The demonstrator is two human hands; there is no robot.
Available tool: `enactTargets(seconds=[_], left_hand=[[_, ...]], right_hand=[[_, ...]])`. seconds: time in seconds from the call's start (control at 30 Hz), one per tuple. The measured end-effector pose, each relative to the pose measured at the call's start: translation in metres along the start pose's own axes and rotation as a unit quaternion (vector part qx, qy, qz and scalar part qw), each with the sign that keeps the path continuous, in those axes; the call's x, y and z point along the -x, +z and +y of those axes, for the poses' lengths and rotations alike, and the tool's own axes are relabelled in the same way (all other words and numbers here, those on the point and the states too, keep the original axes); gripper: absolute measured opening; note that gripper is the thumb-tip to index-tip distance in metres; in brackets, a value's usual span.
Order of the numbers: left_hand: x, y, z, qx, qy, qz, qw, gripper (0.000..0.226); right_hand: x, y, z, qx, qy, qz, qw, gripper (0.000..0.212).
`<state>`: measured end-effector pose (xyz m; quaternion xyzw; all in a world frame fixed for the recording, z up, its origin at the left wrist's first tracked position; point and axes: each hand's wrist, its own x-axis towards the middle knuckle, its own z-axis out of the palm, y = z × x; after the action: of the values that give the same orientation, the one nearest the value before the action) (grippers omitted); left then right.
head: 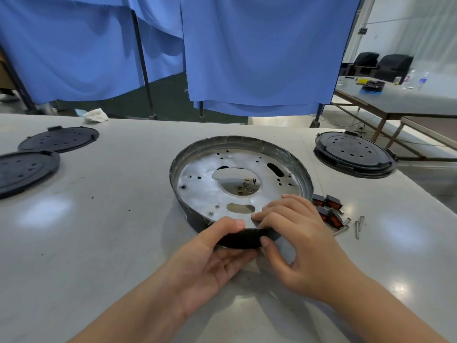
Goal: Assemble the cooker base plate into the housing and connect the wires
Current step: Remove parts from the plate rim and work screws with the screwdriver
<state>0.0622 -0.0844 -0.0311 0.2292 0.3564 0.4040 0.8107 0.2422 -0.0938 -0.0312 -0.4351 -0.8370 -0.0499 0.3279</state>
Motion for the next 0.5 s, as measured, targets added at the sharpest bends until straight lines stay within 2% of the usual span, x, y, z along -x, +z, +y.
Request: enactTargets(seconds=[0.1,0.23,0.4,0.5], left_hand=[[-0.0009,-0.0014,0.0011,-0.006,0.021,-0.003,1.000,0.033],[-0.0040,-0.0027,0.0023,-0.027,0.084,0.002,0.996,0.058],[-0.0031,-0.0059,0.0026,-0.082,0.154,-0.041,0.984,0.067],[-0.0051,-0.0071,0.0034,-0.094,0.162,-0.056,0.981,0.065]], right_hand=[[0.0001,0.0009,-0.0005,-0.009,-0.003,0.002,1.000,0.019],[0.0001,0.0006,-0.0016,-0.012,0.011,0.012,1.000,0.031],[0.0018,0.0023,-0.0012,-0.005,0.015,0.038,0.999,0.035],[0.0026,0.0018,-0.0008,0.001,0.028,0.055,0.998,0.043]])
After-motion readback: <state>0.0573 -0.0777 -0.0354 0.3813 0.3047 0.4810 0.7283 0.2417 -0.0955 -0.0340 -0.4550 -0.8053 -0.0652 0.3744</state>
